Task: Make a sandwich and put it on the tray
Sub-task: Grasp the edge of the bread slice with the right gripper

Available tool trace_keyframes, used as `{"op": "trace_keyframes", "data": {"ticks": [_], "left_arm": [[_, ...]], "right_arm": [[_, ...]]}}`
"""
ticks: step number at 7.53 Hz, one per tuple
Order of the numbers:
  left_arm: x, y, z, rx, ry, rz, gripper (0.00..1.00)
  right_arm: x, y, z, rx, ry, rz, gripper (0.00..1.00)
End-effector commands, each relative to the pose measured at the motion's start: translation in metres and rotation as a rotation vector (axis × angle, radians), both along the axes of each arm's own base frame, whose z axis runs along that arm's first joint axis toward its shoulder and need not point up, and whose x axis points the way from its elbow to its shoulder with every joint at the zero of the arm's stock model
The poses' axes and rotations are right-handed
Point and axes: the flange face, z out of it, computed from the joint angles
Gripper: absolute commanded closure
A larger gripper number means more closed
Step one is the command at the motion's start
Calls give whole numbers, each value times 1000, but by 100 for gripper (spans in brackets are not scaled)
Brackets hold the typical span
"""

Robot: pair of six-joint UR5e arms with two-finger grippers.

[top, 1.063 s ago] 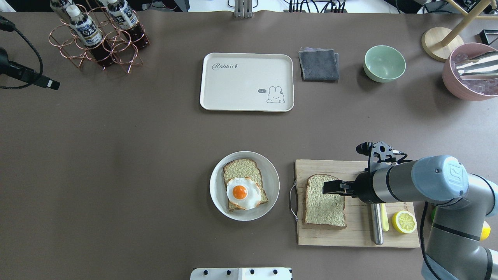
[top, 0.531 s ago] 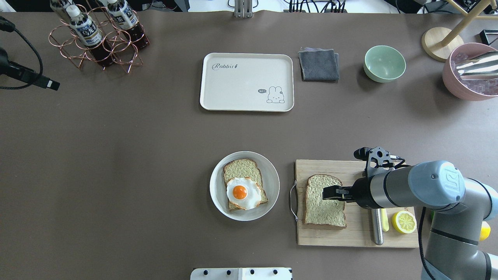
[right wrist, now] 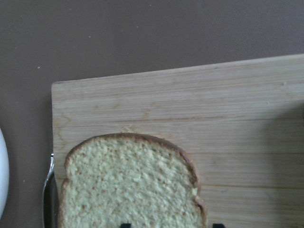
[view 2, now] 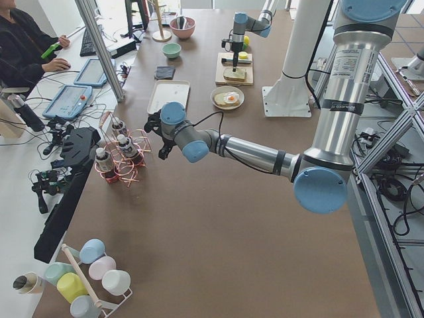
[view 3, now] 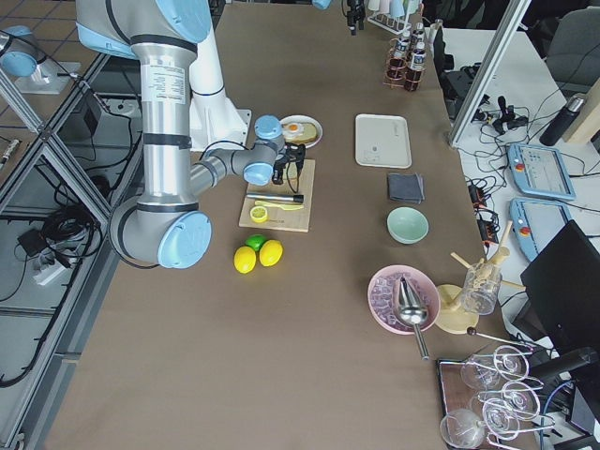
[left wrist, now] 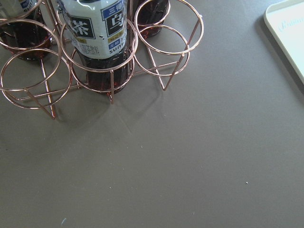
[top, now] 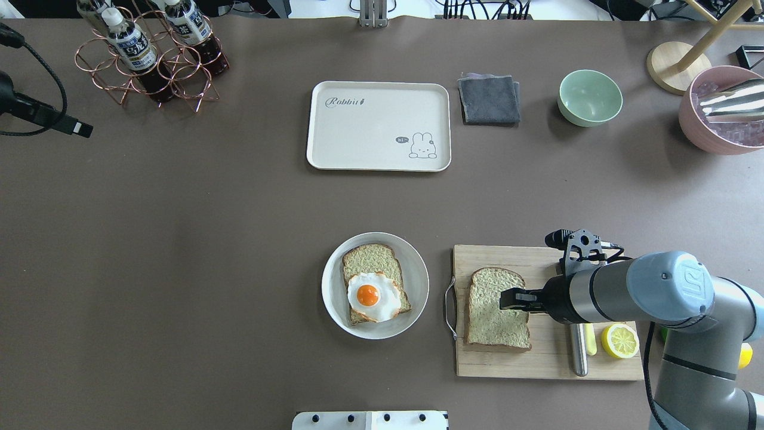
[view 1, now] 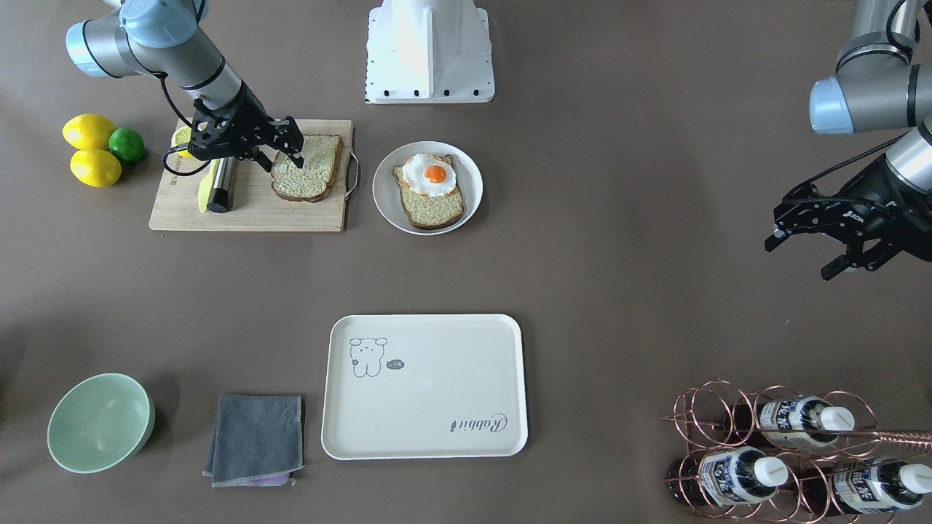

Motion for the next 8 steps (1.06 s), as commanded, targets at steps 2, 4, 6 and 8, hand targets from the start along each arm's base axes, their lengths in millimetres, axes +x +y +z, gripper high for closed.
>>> {"op": "trace_keyframes", "data": {"ticks": [2, 4, 6, 8], "left_arm": [[1, -2, -1, 1, 0, 0, 3], [1, -2, 0, 0, -1, 1, 3], [2, -5, -1, -2, -1, 0, 3], [4, -7, -2, -1, -1, 2, 3]], "right_arm": [[1, 0, -1, 6, 1, 8, 100], [6, -1, -12, 12, -21, 11, 100], [21, -9, -27, -10, -60, 13, 100], [48, -32, -42, -39, -155, 6, 100]]}}
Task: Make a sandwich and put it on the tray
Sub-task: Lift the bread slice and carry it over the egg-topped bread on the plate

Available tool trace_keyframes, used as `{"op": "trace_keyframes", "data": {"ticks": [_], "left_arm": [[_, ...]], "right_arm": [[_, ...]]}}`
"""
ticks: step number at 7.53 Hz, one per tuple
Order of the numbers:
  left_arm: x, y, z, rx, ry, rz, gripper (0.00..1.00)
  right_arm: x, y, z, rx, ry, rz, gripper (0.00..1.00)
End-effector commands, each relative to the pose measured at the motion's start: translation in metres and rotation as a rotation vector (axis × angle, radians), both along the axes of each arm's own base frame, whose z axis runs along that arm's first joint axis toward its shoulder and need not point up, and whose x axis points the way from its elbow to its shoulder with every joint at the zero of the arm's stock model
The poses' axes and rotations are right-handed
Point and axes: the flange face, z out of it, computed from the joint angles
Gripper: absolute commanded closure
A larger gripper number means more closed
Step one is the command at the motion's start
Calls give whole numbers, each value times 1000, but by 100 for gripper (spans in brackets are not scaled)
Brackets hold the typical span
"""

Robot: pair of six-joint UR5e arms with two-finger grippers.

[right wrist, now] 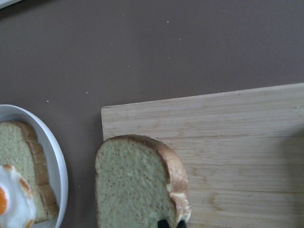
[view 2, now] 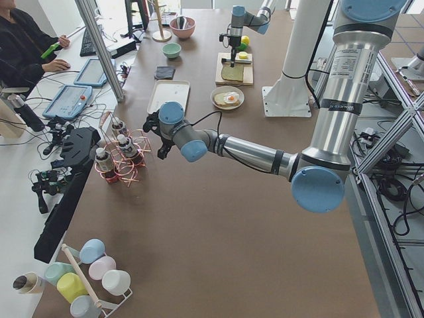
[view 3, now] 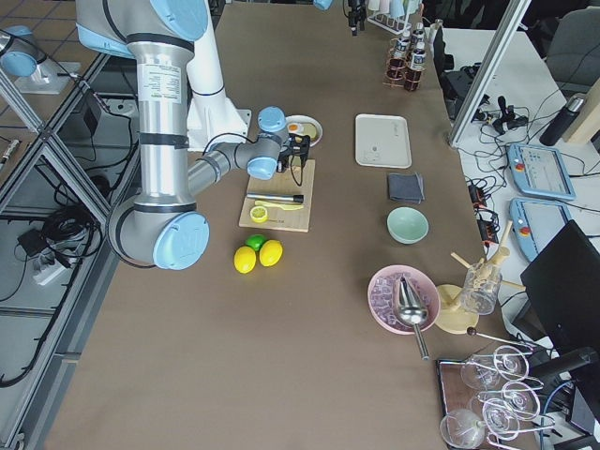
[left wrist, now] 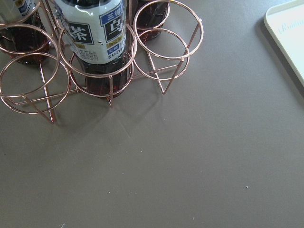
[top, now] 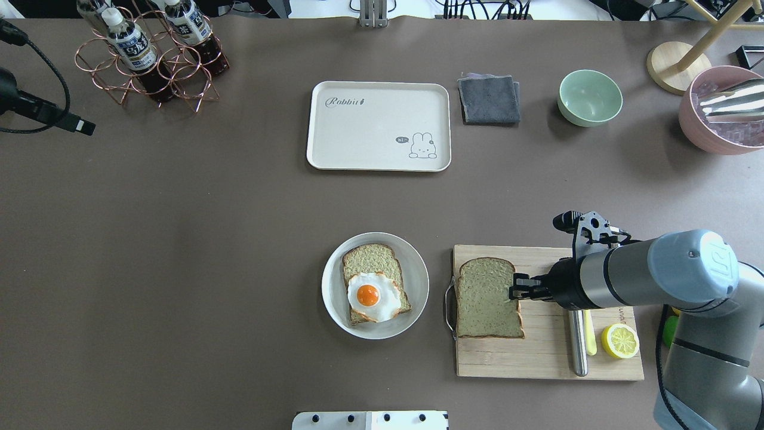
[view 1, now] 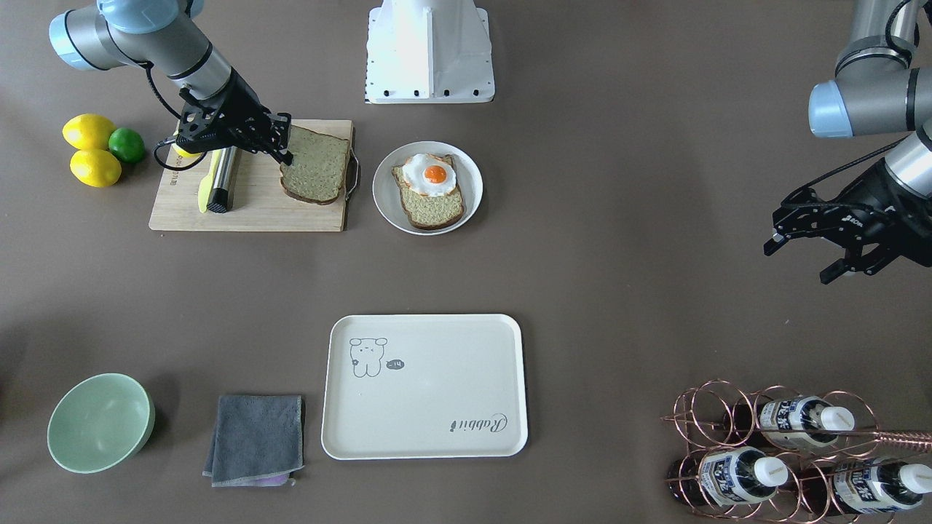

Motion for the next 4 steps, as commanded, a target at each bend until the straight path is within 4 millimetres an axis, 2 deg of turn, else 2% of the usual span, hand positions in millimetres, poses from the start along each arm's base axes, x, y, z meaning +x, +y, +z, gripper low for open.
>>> {"op": "trace_keyframes", "data": {"ticks": [1, 2, 4], "left_arm": [[1, -2, 0, 0, -1, 0, 3], [0, -2, 0, 0, -1, 0, 3], [1, -3, 5, -4, -3, 1, 3]], "right_arm": [[27, -19, -19, -15, -122, -8, 100], [22, -22, -34, -41, -163, 10, 100], [-2, -35, -70, -106, -233, 48, 100]]}}
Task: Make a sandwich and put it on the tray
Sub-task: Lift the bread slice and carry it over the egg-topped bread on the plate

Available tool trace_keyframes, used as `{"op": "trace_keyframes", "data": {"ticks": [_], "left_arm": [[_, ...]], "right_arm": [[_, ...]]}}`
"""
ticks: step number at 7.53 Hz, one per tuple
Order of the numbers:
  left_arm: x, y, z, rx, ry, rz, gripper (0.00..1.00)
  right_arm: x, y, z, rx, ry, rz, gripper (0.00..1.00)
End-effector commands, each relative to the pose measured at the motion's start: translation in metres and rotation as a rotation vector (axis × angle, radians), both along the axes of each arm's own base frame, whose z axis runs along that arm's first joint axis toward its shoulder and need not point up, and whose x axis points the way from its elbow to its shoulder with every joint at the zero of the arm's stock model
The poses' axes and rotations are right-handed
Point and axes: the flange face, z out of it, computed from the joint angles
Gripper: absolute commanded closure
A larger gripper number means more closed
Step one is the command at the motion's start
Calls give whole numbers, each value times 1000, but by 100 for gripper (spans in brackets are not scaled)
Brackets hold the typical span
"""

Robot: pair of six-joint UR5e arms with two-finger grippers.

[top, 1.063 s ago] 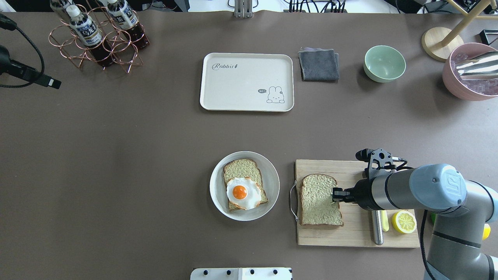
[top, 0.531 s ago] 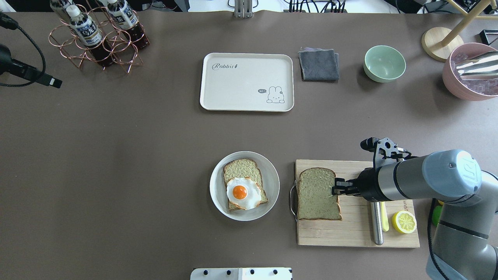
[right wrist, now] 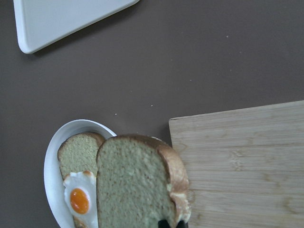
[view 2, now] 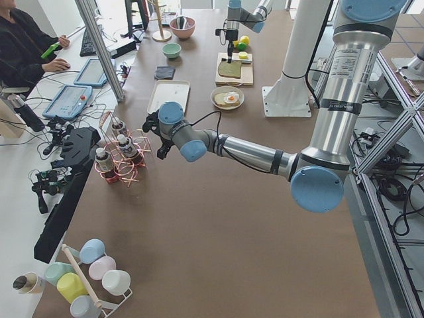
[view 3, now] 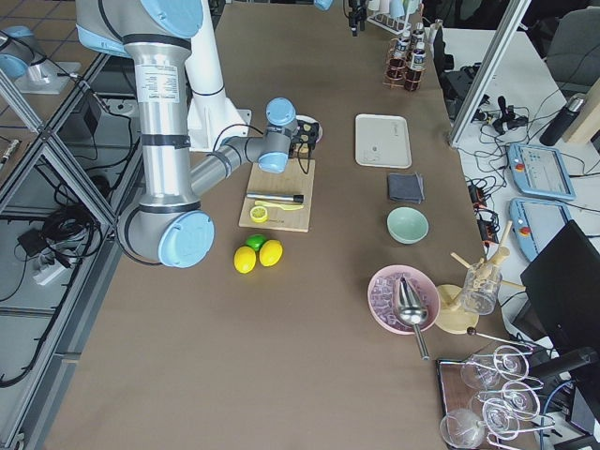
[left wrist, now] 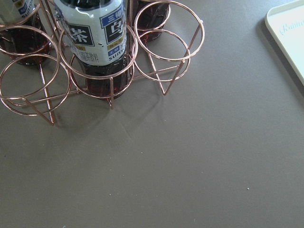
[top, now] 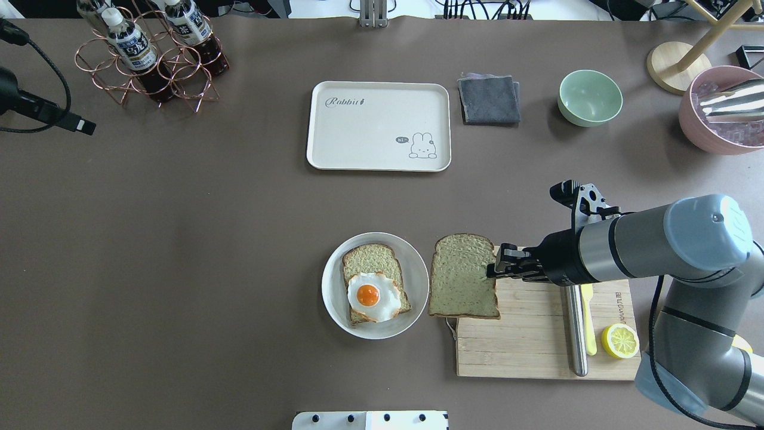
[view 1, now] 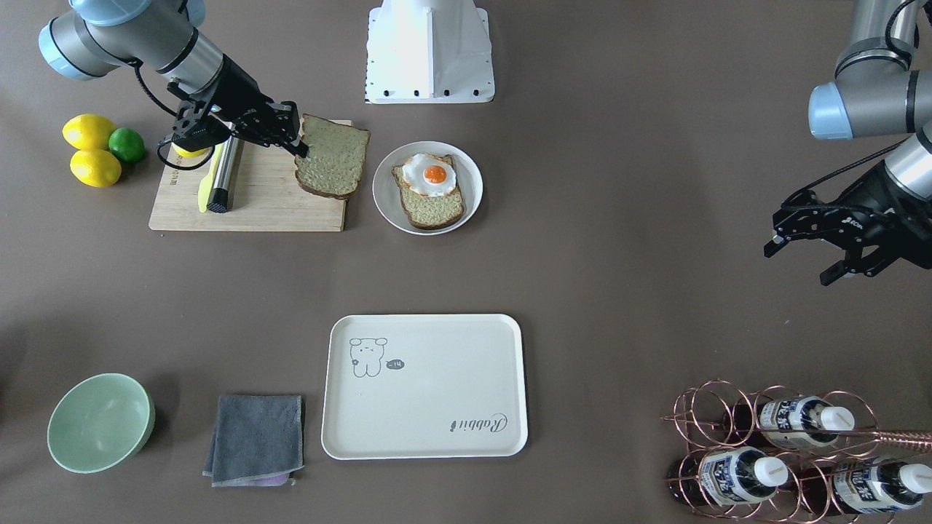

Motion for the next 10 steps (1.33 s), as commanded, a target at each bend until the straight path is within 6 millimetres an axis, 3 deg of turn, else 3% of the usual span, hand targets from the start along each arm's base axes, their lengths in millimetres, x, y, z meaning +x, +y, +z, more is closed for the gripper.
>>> {"op": "trace_keyframes", "data": {"ticks": [1, 4, 7, 10], "left_arm": [[0, -1, 4, -4, -3, 1, 3], [0, -1, 4, -6, -2, 0, 3], [0, -1, 4, -4, -3, 1, 3], [1, -2, 3, -4, -2, 0, 3]], "right_arm": [[-27, -14, -37, -60, -71, 43, 100], [-68, 2, -50, -43, -102, 81, 100], [-108, 24, -42, -27, -136, 110, 100], [-128, 20, -46, -26, -133, 123, 100]]}}
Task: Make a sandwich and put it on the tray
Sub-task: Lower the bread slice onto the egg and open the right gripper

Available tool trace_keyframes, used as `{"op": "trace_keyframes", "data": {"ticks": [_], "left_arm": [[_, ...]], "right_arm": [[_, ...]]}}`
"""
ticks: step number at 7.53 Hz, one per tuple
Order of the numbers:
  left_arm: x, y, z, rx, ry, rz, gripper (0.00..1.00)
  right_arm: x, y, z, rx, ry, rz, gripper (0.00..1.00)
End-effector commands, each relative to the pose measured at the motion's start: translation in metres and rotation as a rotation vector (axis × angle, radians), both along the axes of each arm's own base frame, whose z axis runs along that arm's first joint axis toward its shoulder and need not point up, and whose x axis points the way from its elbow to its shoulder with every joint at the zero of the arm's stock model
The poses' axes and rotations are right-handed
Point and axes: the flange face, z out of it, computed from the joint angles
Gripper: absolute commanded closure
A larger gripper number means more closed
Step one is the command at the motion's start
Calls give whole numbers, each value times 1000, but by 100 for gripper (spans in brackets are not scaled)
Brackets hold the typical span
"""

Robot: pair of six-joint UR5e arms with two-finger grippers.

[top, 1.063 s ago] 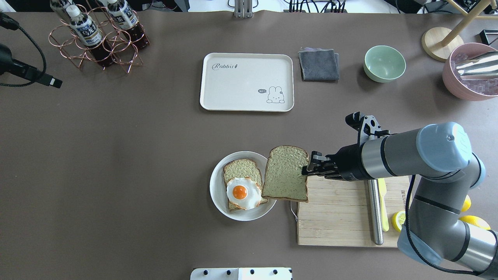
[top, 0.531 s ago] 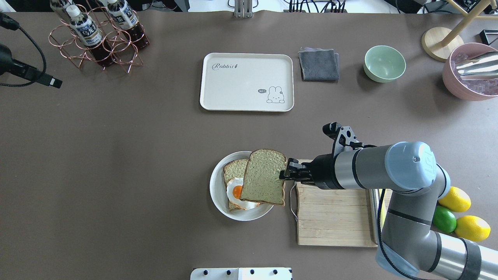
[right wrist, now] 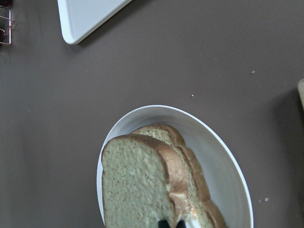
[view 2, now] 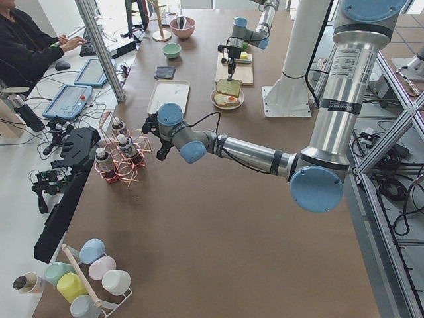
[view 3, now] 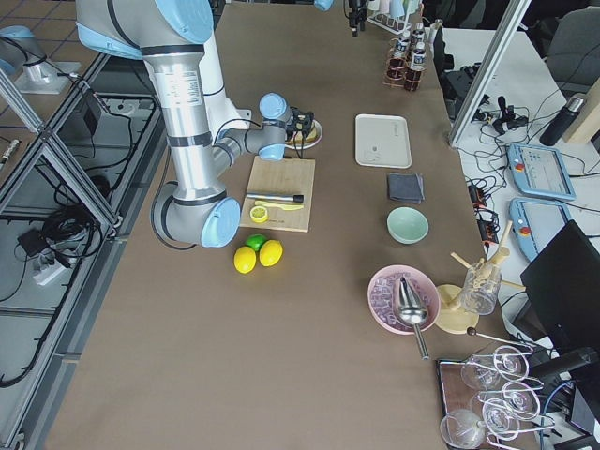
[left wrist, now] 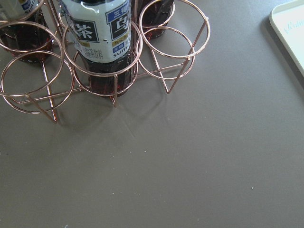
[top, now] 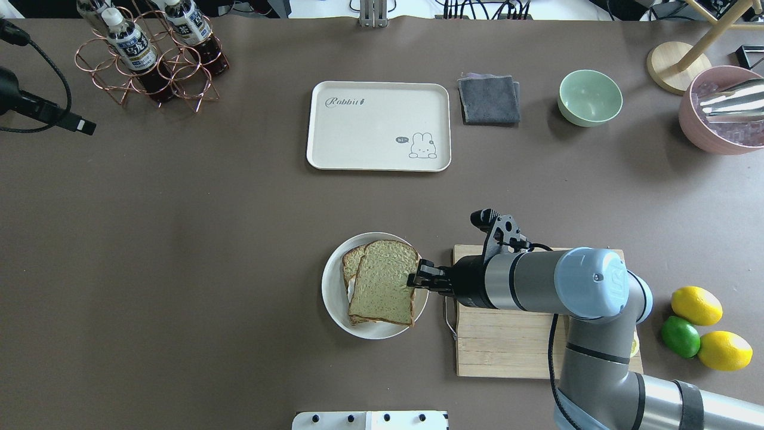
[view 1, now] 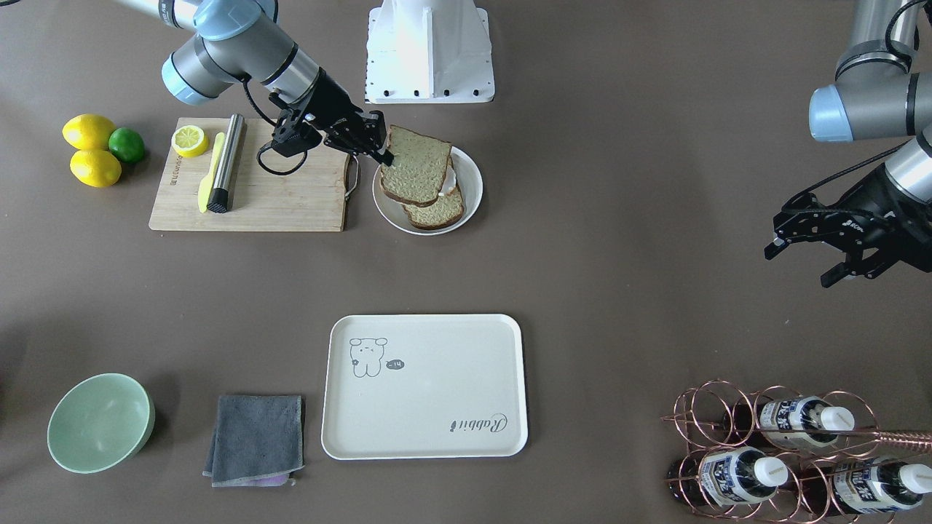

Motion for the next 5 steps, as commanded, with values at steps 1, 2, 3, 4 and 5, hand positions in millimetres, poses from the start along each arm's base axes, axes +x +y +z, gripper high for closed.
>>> {"op": "trace_keyframes", "data": {"ticks": [1, 2, 3, 4, 5], "left_arm": [[0, 0, 0, 1, 0, 0, 3], [2, -4, 0, 0, -1, 1, 3], [2, -6, 2, -2, -4, 2, 3], [2, -6, 2, -2, -4, 2, 3], [3, -6, 2, -2, -4, 2, 3]], "right_arm": [[-21, -5, -1, -1, 9, 10, 100], [-22, -5, -2, -2, 8, 10, 100], [-23, -4, 0, -2, 11, 8, 100], [-26, -4, 4, -5, 20, 7, 100], [-26, -4, 4, -5, 20, 7, 100]]}}
